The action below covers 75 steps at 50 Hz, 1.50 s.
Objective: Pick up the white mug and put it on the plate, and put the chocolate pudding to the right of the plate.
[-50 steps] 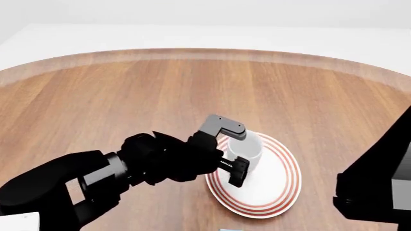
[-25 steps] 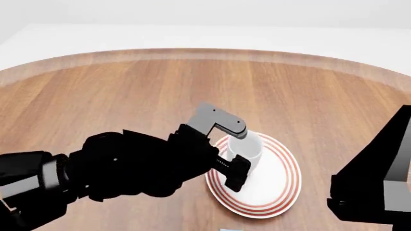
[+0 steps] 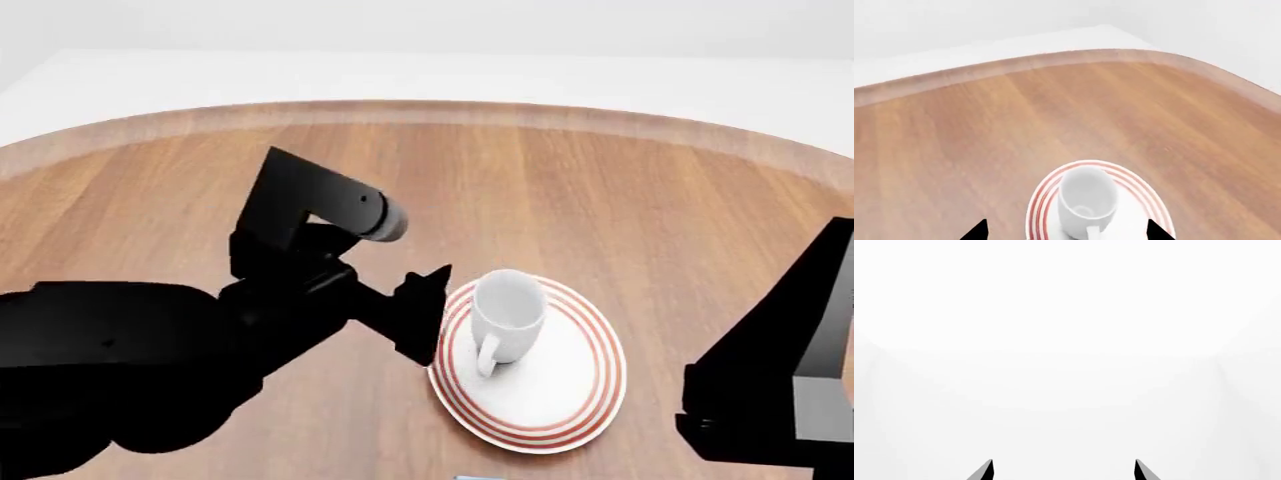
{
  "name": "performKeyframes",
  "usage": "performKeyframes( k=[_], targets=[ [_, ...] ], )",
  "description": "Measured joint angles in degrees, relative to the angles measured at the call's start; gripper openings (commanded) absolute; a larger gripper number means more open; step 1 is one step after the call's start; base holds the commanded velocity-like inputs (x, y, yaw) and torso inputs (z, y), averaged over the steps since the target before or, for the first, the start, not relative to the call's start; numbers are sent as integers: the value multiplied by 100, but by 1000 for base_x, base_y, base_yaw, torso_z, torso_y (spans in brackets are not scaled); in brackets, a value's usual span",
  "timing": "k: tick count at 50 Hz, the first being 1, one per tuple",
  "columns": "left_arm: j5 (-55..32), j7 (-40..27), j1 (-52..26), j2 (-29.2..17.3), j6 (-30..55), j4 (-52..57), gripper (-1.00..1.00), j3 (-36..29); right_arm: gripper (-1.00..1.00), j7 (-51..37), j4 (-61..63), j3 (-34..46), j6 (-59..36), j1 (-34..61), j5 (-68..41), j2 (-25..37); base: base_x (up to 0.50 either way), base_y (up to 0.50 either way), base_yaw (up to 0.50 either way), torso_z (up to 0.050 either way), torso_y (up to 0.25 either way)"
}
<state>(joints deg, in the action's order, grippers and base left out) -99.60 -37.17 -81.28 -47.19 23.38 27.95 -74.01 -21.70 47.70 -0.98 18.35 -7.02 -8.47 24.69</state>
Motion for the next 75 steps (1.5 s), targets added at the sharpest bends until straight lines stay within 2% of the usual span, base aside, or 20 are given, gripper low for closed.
performKeyframes(
  k=[17,31,43,59,65,75],
  targets=[
    [323,175,295,-1478,-825,835,100,563,100,0,35,88,-56,15,28,22,0,0,0,0,0],
    [1179,11,620,-2233,-1406,1127,100,767,100,45,112,315,-160,29,67,21,0,0,0,0,0],
    [1551,-197,657,-2525,-1635,1305,100,917,100,51,523,754,-847,97,233,-67,0,0,0,0,0],
    [1737,-353,628,-2542,-1635,1381,100,991,100,-274,1047,1592,-2373,334,342,-203,0,0,0,0,0],
    [1768,-375,626,-2527,-1614,1383,100,999,100,-972,1120,2160,-2809,645,92,182,0,0,0,0,0],
    [1798,-391,626,-2482,-1579,1364,100,1004,100,-2926,1161,3582,-3390,1879,-1148,1175,0,0,0,0,0]
  ],
)
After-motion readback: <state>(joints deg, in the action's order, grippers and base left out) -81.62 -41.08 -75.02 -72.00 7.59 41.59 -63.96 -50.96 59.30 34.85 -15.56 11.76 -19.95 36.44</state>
